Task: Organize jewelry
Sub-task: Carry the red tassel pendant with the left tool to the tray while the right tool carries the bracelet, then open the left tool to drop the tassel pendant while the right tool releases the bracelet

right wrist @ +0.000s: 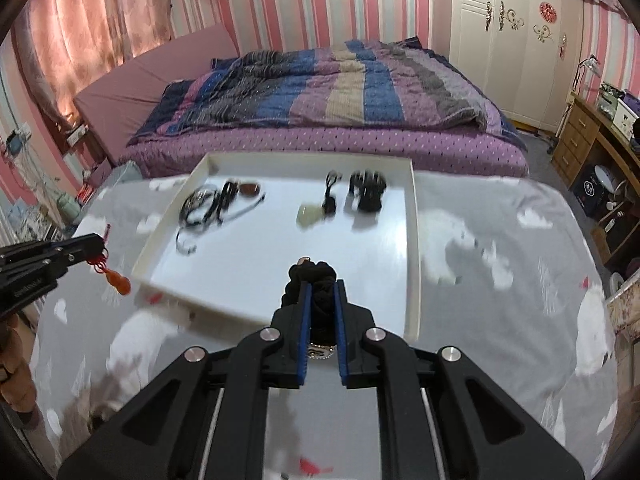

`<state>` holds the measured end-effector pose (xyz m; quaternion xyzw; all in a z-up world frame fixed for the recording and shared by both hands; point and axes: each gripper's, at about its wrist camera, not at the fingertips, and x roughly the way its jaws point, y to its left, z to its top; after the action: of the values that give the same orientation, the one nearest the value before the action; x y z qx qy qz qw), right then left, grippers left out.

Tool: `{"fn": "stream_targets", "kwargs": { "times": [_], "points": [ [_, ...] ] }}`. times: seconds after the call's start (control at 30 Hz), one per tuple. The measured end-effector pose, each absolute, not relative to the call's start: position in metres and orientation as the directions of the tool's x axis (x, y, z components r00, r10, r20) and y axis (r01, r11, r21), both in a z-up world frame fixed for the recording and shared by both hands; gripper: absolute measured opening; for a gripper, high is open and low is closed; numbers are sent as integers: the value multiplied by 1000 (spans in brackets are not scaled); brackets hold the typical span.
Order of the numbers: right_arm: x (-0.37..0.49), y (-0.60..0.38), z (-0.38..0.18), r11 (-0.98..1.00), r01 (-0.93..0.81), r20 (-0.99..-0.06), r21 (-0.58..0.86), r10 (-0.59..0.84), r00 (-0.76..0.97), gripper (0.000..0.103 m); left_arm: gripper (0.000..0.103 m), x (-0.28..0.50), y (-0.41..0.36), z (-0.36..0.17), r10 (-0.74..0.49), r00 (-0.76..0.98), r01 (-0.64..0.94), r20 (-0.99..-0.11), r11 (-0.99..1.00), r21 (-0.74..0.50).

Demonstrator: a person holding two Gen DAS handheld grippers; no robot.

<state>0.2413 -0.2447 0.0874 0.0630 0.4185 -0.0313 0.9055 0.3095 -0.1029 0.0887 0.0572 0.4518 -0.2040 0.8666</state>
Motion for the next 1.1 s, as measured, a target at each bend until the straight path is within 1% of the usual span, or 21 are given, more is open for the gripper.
{"fn": "stream_targets", "kwargs": {
  "times": [0.13,0.27,0.47,0.63,0.9,1.1],
  "points": [
    [281,-260,77,986,147,-777,74,-36,629,11,4,347,-130,78,-299,505,405,-810,910,-84],
    [312,-273,57,980,166,-787,107,-19,617,11,4,380,-159,59,-303,488,406,-819,909,-95],
    [348,-288,21,975,210,-804,72,-68,591,11,4,415,-186,23,-289,453,401,-844,911,-96],
    [357,-292,2,975,217,-825,54,-79,560,11,4,435,-197,0,-228,455,382,-861,923,-42],
    [366,-294,-16,971,239,-843,29,-105,527,11,4,449,-207,-18,-172,454,371,-874,929,10],
    [367,-295,-17,966,255,-842,28,-115,527,13,4,449,-208,-17,-173,463,371,-869,929,13]
  ]
}}
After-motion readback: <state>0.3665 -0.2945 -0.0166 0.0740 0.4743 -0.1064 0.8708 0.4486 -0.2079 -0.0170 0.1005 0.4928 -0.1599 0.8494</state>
